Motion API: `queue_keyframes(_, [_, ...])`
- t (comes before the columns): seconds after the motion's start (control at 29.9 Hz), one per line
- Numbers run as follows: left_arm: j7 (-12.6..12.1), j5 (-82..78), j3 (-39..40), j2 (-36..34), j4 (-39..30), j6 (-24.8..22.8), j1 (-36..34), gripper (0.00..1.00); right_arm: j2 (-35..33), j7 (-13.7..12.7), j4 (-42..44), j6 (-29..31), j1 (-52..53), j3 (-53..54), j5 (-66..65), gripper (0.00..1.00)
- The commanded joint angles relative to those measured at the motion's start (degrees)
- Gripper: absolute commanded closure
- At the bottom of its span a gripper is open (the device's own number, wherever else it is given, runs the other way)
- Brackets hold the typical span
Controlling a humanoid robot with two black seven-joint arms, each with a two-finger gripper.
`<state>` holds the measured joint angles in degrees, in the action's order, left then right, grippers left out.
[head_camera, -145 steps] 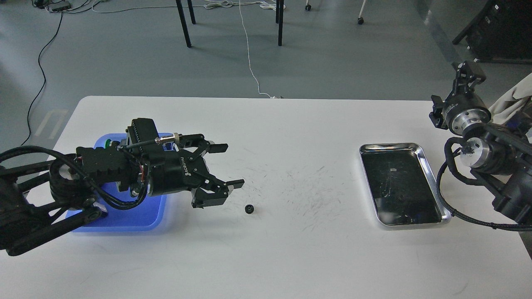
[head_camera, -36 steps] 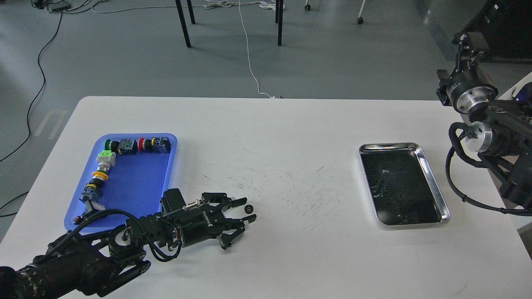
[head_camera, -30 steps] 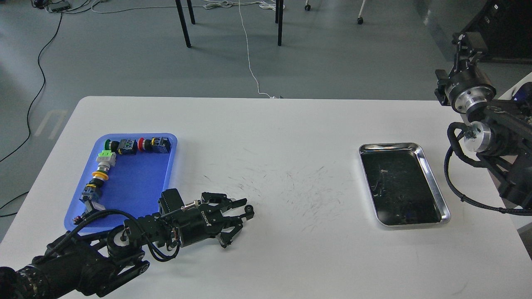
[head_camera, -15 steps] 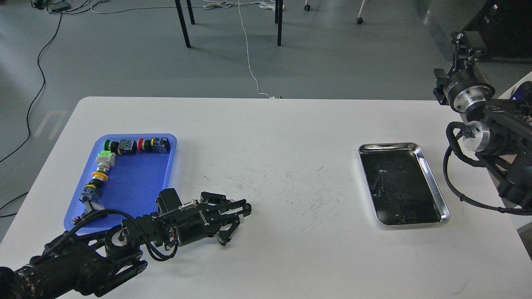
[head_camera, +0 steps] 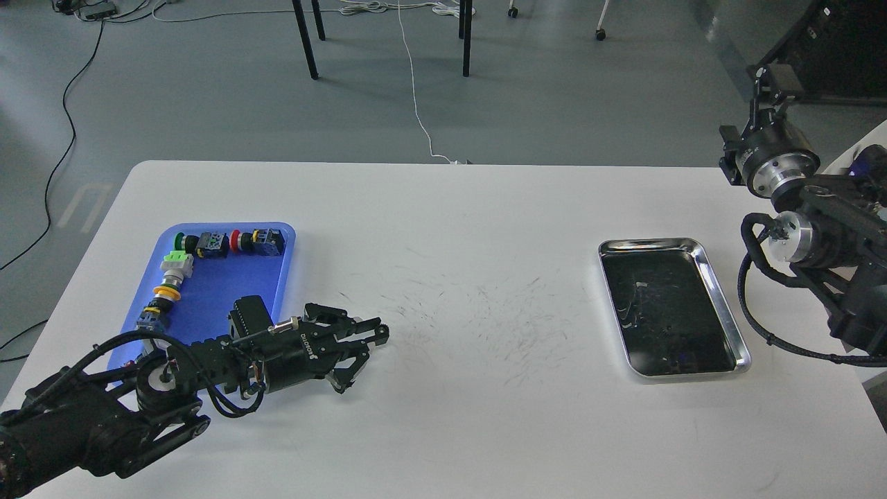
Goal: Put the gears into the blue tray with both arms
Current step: 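Carry the black part with the left gripper into the blue tray and release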
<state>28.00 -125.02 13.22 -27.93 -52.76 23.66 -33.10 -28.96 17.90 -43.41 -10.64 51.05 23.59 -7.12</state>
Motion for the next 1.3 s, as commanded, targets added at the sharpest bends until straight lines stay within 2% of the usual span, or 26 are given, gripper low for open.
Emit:
queue_keyframes(0.0, [0.0,0.0,0.1,-3.4,-1.3,-0.1,-3.5,0.91,0.0,0.0,0.0,0.0,0.3,-0.1,0.0,0.02])
queue_keyframes(0.2, [0.0,0.0,-0.1,-9.9,-1.6,-1.5,-8.9,0.91,0.0,0.0,-0.1,0.0,0.6,-0.2,0.0,0.02])
queue_keyframes(0.53, [0.0,0.0,-0.3,-16.8,-1.0,-1.1,-7.0,0.91,0.0,0.0,-0.2,0.0,0.6,-0.3,-0.9,0.02])
queue_keyframes(0.67, [0.0,0.0,-0.1,-17.1,-0.3,-0.4,-5.0,0.92,-0.1,0.0,-0.3,0.0,0.7,-0.3,-0.9,0.02])
queue_keyframes(0.9, [0.0,0.0,-0.1,-16.1,7.9,1.4,-5.0,0.92,-0.6,0.0,-0.4,0.0,1.4,-0.3,-0.9,0.02])
queue_keyframes(1.27, [0.0,0.0,-0.3,-12.7,14.4,3.9,-2.5,0.92,-0.7,0.0,-0.4,0.0,1.5,-0.3,-0.9,0.02])
